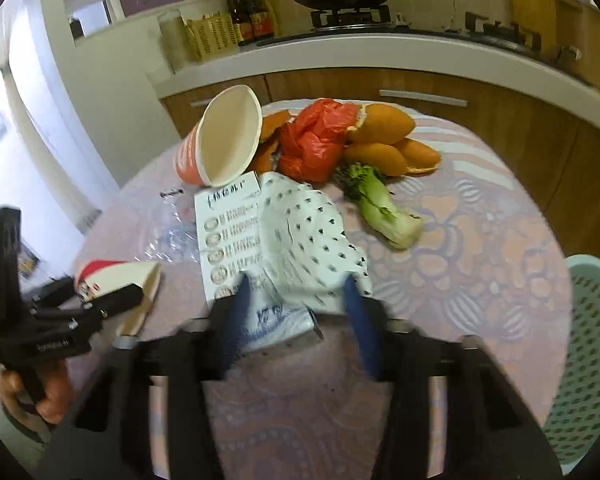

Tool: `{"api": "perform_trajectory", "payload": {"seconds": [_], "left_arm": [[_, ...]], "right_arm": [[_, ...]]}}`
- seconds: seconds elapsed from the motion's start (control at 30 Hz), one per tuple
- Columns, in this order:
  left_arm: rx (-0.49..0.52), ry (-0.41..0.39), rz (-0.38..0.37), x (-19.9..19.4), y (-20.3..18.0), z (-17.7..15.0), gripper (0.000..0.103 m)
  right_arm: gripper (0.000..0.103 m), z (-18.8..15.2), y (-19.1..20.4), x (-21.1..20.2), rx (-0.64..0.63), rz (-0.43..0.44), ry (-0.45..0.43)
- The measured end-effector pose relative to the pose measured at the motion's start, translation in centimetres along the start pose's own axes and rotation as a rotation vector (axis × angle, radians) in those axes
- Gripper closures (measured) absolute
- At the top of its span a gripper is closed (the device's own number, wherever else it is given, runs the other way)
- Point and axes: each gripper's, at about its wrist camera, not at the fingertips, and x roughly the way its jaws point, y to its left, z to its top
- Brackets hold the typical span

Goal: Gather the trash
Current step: 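Grasp the panda cup with the left tool while the right tool grasps the polka-dot paper, then carry the panda cup and polka-dot paper over the teal basket with both tools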

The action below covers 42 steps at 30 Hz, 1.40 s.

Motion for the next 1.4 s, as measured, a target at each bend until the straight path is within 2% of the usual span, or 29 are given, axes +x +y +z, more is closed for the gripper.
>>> {"api": "perform_trajectory", "payload": {"seconds": [0.07, 0.27, 0.43, 0.63, 0.83, 0.9, 0.93, 0.97, 1.0, 1.03, 1.23, 1.3, 1.4], "left_arm": [[-0.007, -0.02, -0.016, -0.6, -0.2, 0.0, 0.027], [-0.001, -0.078, -0.04, -2.7, -1.5, 0.5, 0.027], [0.012, -0.125, -0.055, -4.0, -2.8, 1.5, 0.027], [0.077, -0.175, -0.091, -4.9, -6.7, 3.6, 0.027], [0.134, -0.166, -0.096, -3.4, -10.3, 4.2, 0.027], [0.134, -0.155, -0.099, -3.0, -10.5, 3.9, 0.027], [0.133, -0.15, -0.099, -2.9, -10.6, 3.8, 0.027], [0.133, -0.148, -0.099, -2.8, -10.5, 3.7, 0.027], [0.133, -0.145, -0.099, -2.6, -10.5, 3.7, 0.026], [0.134, -0.144, -0.097, -2.5, -10.6, 3.7, 0.026], [0.13, -0.141, -0.1, -2.2, -11.4, 3.9, 0.026], [0.134, -0.139, -0.1, -2.1, -11.8, 4.1, 0.026], [0.144, -0.137, -0.102, -1.9, -12.6, 4.3, 0.026]], "right_arm": [[0.084, 0.3, -0.1, 0.0, 0.011, 0.016, 0.003], [0.096, 0.5, -0.3, -0.8, 0.011, 0.008, -0.03], [0.1, 0.6, -1.2, -2.5, 0.019, -0.009, -0.079], [0.1, 0.4, -2.8, -5.7, 0.029, -0.046, -0.15], [0.099, -0.1, -4.6, -5.9, 0.017, -0.043, -0.121], [0.089, -0.5, -5.1, -5.8, 0.016, -0.037, -0.109], [0.068, -0.6, -5.3, -5.8, 0.017, -0.063, -0.111], [0.039, -0.7, -5.8, -5.7, 0.023, -0.095, -0.117], [0.033, -0.7, -6.1, -5.6, 0.026, -0.107, -0.127], [0.033, -0.5, -6.4, -5.4, 0.022, -0.114, -0.132], [0.033, 1.6, -7.2, -1.0, -0.003, -0.143, -0.031], [0.036, 1.9, -7.2, 0.4, -0.011, -0.159, 0.004], [0.073, 2.0, -7.9, 1.2, 0.008, -0.144, 0.039]]}}
